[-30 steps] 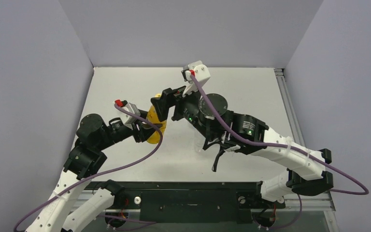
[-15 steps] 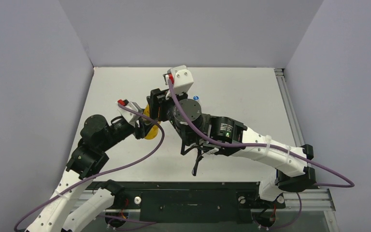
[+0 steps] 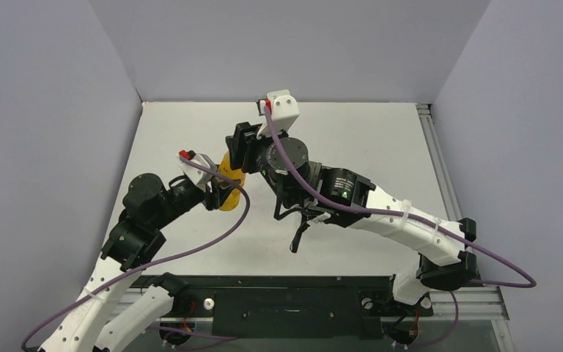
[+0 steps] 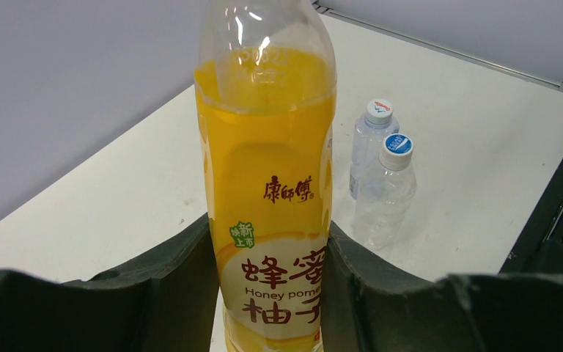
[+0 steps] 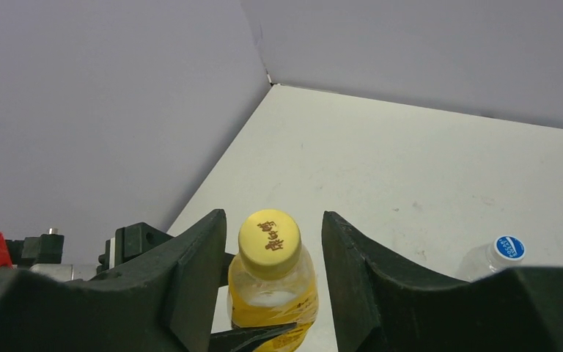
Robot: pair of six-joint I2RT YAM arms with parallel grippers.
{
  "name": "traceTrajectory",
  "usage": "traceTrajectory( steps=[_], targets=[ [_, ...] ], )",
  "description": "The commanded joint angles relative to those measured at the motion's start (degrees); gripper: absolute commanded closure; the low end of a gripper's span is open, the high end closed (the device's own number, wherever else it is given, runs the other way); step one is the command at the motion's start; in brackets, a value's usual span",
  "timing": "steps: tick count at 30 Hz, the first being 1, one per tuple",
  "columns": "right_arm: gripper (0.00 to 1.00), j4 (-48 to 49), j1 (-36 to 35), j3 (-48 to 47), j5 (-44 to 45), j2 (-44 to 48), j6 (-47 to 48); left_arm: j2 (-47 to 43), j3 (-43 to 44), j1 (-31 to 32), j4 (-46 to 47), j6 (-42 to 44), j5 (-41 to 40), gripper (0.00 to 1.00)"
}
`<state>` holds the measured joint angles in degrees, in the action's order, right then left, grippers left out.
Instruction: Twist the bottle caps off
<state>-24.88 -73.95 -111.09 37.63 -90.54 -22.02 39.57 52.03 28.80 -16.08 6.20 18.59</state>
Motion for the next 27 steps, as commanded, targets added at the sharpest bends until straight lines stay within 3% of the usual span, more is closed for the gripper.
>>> traceTrajectory(
  steps=[1, 7, 11, 18, 22, 23, 25, 27],
  targets=[
    [0.53, 1.55, 1.32, 0.65, -3.76, 0.3, -2.1, -0.27, 0.4, 0.36, 3.23, -1.05, -0.34, 1.0],
    [0.55, 1.46, 1.79, 1.21, -5.22, -0.02, -2.75, -0.42, 0.47, 0.38, 3.01, -0.8, -0.58, 1.0],
    [0.62, 1.9, 1.79, 1.78, -5.71, 0.37, -2.72, -0.33, 0.58, 0.38, 2.86, -0.83, -0.49, 1.0],
    [0.59, 2.18, 1.71, 2.71, -7.01, 0.67, -2.71, 0.11, 0.89, 0.38, 2.5, -1.08, -0.71, 1.0],
    [0.73, 2.95, 1.84, 4.12, -6.42, 1.52, -2.83, 0.11, 0.97, 0.38, 2.26, -1.14, -0.58, 1.0],
    [0.84, 3.06, 1.86, 4.39, -6.31, 1.91, -2.8, 0.12, 0.97, 0.38, 2.21, -1.15, -0.46, 1.0],
    [0.95, 3.35, 2.03, 4.95, -6.14, 2.49, -2.55, 0.07, 1.03, 0.38, 2.04, -1.31, 0.11, 1.0],
    [1.0, 3.59, 2.41, 5.49, -6.81, 3.27, -1.96, -0.05, 1.12, 0.38, 2.08, -1.87, 1.23, 1.0]
  ],
)
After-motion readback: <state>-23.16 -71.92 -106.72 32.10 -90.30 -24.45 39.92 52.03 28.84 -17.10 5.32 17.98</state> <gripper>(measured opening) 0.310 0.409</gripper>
